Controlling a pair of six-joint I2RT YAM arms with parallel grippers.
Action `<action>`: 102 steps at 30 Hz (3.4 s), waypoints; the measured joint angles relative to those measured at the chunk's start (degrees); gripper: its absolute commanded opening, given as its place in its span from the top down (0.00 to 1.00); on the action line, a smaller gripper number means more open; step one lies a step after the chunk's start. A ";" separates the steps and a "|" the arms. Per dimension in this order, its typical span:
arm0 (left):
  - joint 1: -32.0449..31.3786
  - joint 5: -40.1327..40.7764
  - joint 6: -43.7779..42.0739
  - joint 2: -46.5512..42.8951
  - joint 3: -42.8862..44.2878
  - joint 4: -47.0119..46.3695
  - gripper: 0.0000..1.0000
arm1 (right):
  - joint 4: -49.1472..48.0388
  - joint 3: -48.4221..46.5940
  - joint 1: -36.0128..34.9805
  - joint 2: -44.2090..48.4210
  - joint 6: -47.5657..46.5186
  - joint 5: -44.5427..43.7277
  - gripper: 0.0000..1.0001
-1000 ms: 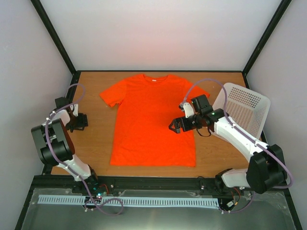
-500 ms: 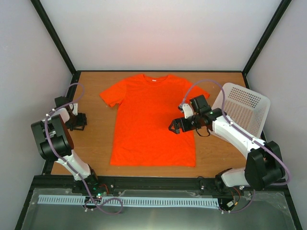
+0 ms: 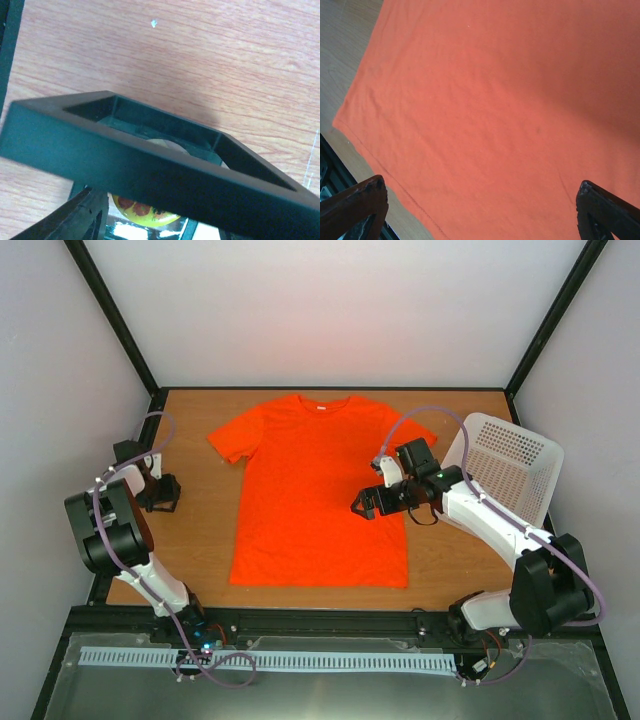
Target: Pin the brooch onto the clothing
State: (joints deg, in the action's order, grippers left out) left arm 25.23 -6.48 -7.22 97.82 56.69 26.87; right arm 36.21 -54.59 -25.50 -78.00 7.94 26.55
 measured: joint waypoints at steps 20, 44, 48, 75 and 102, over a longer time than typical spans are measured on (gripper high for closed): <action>0.00 0.42 1.57 1.53 1.66 1.11 0.49 | 0.02 0.00 0.00 1.18 -0.02 -0.42 0.00; -0.63 0.02 1.33 4.33 3.98 2.21 0.67 | 0.02 0.00 0.02 1.25 -0.04 -0.37 0.00; -0.81 -0.04 1.33 4.33 4.04 2.38 0.73 | 0.09 0.00 0.02 1.31 -0.15 -0.50 0.00; -1.07 -2.82 2.29 3.37 7.30 5.88 0.57 | 0.00 0.00 0.02 3.34 -0.20 -0.87 0.00; -13.44 13.49 46.86 5.53 7.21 14.99 0.29 | 0.02 0.00 0.09 1.03 -0.22 -0.44 0.00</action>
State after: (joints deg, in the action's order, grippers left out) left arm 11.79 7.01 39.64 103.35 63.90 41.87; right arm 36.23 -54.59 -25.41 -76.97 7.73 26.11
